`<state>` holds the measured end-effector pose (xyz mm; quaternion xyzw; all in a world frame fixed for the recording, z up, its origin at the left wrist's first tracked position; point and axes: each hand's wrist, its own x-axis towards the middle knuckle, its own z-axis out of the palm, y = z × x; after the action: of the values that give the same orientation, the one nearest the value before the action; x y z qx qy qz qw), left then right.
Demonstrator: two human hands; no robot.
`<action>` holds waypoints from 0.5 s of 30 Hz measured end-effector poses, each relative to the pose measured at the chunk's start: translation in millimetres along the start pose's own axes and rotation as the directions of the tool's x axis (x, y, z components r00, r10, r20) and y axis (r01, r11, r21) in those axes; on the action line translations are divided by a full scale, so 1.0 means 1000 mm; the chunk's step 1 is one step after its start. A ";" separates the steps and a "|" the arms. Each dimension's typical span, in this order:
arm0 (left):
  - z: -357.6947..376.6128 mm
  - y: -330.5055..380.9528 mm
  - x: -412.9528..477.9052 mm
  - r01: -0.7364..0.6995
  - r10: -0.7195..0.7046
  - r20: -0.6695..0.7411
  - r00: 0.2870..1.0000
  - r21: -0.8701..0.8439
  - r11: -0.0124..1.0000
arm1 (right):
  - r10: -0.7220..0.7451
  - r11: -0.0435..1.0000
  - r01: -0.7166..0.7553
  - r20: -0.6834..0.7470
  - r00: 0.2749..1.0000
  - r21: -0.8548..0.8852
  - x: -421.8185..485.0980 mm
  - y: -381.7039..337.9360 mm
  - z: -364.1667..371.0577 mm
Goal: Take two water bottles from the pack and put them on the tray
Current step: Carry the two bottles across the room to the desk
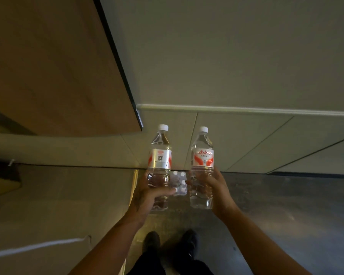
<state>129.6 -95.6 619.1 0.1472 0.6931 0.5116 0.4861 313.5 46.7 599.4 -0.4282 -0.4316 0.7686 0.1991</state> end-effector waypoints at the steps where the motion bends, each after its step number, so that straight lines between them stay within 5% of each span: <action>1: -0.001 0.008 -0.004 -0.002 0.002 -0.002 1.000 -0.004 1.000 | -0.013 1.000 0.013 0.013 1.000 -0.004 -0.004 -0.005 0.001; 8: 0.003 0.047 -0.005 -0.046 0.046 0.052 0.998 0.009 0.999 | -0.111 0.992 0.113 -0.051 0.993 0.049 -0.024 -0.016 0.000; 15: 0.032 0.062 -0.001 -0.073 0.058 0.303 0.951 0.038 0.997 | -0.190 0.942 0.257 -0.288 0.938 0.215 -0.087 -0.005 -0.034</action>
<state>138.3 -51.6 672.6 0.2584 0.6177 0.4818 0.5652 389.1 7.4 636.9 -0.4456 -0.3474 0.7251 0.3937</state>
